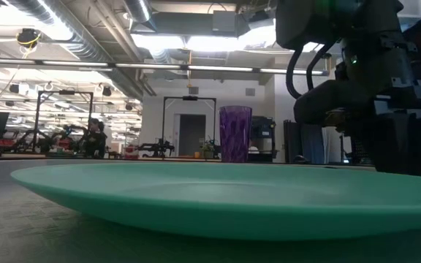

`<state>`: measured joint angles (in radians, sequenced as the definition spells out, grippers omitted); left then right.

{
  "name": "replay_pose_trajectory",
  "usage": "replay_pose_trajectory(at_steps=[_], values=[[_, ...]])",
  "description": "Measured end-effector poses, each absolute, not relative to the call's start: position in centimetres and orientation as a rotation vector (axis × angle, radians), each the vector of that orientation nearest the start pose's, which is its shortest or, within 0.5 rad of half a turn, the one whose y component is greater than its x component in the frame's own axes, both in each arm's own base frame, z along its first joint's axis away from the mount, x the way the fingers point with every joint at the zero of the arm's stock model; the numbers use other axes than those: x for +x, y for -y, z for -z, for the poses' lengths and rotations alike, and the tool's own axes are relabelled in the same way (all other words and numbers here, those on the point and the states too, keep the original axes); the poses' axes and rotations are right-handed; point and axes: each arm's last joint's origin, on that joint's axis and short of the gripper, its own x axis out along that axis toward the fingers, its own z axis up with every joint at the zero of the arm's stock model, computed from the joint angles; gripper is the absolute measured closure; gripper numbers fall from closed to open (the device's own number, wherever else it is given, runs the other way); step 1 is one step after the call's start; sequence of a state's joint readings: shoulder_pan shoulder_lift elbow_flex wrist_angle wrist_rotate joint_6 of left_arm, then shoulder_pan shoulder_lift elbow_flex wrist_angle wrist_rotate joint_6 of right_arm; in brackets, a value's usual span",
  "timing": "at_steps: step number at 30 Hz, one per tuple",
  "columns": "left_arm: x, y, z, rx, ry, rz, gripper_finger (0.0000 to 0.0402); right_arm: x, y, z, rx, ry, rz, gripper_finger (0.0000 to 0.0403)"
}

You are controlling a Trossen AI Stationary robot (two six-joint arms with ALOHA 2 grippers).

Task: Pick and place plate/cup/fork/spoon on tray
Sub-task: Put the light orange fork on the gray tray to the right of the orange spoon, then put the violet cup on the gray tray to the top left of the green plate

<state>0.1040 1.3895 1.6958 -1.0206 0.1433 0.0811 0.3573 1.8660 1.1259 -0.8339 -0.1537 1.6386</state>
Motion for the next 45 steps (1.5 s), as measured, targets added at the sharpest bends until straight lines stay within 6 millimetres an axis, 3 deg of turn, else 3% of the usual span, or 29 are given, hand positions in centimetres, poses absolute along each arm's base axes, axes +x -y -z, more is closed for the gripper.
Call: replay_pose_trajectory(at_steps=[8, 13, 19, 24, 29, 35, 40, 45], values=[[26.0, -2.3, -43.1, -0.011, -0.707, 0.066, 0.0348, 29.6, -11.5, -14.5, 1.070, -1.489, 0.970, 0.0309], [26.0, -2.3, -43.1, -0.011, -0.707, 0.066, 0.0348, 29.6, -11.4, -16.3, 0.991, -1.525, 1.048, 0.0309], [26.0, -2.3, -43.1, -0.011, -0.707, 0.066, 0.0348, 30.1, -11.5, -19.0, 0.899, -1.555, 1.023, 0.0309], [26.0, -2.4, -43.1, -0.023, -0.709, 0.029, 0.0348, 30.8, -11.5, -22.7, 0.792, -1.489, 1.027, 0.0309], [26.0, -2.7, -43.1, 0.009, -0.716, -0.060, 0.0348, 31.2, -11.0, -27.7, 0.678, -1.351, 1.076, 0.0309], [27.1, -3.2, -42.4, 0.007, -0.734, -0.086, 0.0337, 31.3, -10.4, -33.0, 0.640, -1.062, 0.985, 0.0309], [28.5, -4.5, -41.1, 0.033, -0.783, -0.109, 0.0317, 30.6, -9.5, -35.7, 0.611, -0.950, 0.949, 0.0309], [30.0, -6.0, -40.4, 0.174, -0.780, -0.173, 0.0307, 29.3, -8.4, -37.6, 0.622, -0.888, 0.930, 0.0309]])
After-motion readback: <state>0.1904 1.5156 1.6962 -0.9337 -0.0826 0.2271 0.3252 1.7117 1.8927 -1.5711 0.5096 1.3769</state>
